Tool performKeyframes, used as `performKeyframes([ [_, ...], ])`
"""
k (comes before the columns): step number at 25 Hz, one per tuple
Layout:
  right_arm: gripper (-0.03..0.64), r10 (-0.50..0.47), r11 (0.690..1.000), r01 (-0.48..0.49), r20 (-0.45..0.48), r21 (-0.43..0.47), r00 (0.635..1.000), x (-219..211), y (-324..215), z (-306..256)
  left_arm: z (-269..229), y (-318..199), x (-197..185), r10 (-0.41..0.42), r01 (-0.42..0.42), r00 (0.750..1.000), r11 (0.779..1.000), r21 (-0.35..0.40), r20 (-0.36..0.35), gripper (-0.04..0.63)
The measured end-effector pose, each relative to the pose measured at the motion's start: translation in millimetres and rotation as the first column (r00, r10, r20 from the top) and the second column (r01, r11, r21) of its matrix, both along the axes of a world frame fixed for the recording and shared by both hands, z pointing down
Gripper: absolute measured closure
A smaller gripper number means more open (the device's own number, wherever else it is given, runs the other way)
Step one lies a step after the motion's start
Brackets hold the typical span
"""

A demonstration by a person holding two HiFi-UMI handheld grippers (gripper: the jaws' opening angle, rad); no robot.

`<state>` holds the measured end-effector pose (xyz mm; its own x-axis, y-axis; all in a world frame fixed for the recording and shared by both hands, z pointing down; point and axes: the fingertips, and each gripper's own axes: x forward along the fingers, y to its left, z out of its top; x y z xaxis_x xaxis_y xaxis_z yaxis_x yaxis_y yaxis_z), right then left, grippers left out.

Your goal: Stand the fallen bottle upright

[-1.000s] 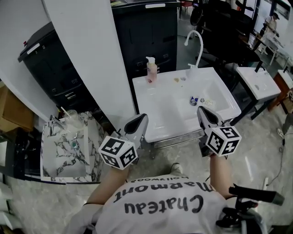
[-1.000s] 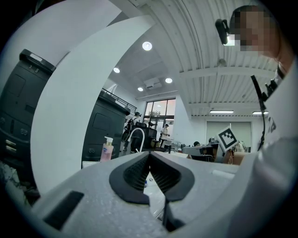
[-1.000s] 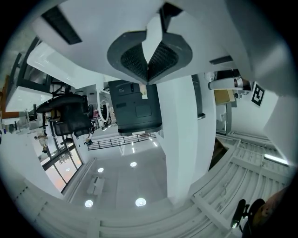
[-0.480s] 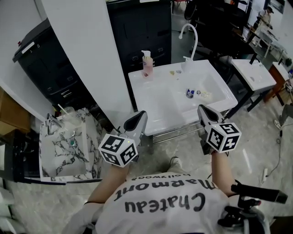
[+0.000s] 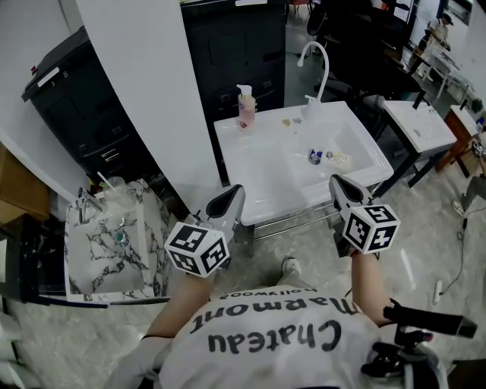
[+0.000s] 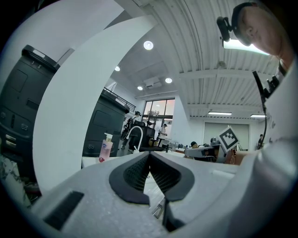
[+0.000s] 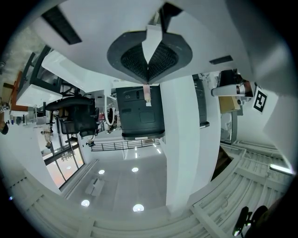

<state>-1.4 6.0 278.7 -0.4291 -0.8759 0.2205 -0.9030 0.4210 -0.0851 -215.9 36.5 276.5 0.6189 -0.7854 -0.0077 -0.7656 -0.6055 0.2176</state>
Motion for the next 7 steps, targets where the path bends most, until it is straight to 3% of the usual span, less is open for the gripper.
performKeyframes([
  [7,0.603,0.008,1.000,-0.008,-0.002,0.005,1.000,5.5,-1.6,0.4,-0.6,-4.4,1.4,-0.002,0.002,1.000,1.000,0.009,-0.009,0.581],
])
